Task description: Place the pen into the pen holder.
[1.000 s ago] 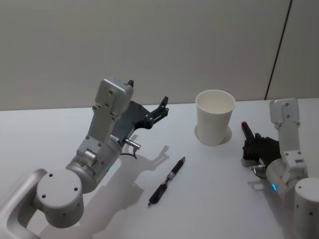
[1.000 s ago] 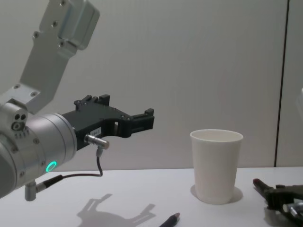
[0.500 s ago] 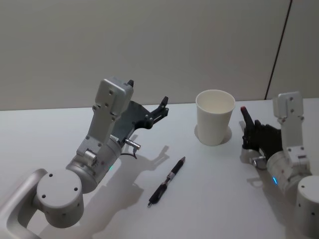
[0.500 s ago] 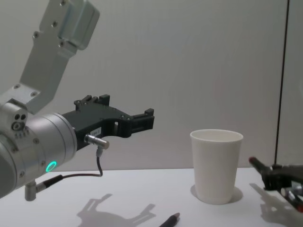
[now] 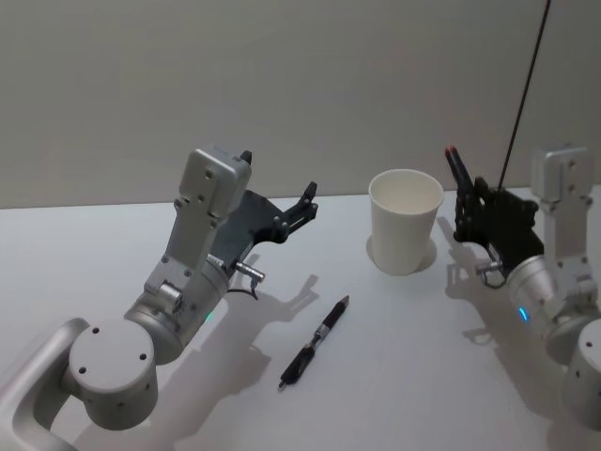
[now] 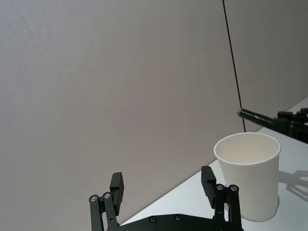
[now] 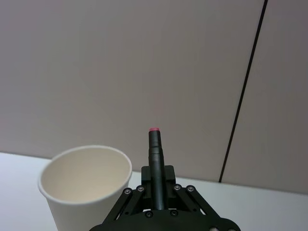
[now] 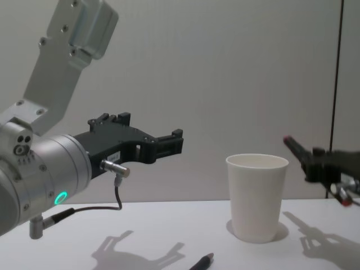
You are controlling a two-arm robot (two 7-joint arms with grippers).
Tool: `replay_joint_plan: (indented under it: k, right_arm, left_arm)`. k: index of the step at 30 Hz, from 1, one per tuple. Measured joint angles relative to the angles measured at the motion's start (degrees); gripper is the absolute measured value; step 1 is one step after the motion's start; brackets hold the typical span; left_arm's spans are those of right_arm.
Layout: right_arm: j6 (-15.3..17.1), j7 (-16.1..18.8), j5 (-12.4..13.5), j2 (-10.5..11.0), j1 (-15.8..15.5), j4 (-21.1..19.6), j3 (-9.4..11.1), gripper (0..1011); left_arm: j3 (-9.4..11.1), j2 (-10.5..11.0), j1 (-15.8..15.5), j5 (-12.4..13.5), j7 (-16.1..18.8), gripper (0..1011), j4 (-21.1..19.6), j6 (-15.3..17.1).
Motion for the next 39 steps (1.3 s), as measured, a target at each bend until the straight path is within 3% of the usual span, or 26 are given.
replay_joint_plan:
  k: [23,39]
  right_arm:
    - [-19.1,13.4,3.8,0.3,6.4,3.4,1.7,157]
    - [-25.8,18.0,3.9,-0.7,10.5,9.8,1.5,157]
  left_arm:
    - [0.0,0.0,0.0,0.0,0.0,1001,0.0,0.0]
    - [0.0,0.0,0.0,0.0,0.0,1001,0.0,0.0]
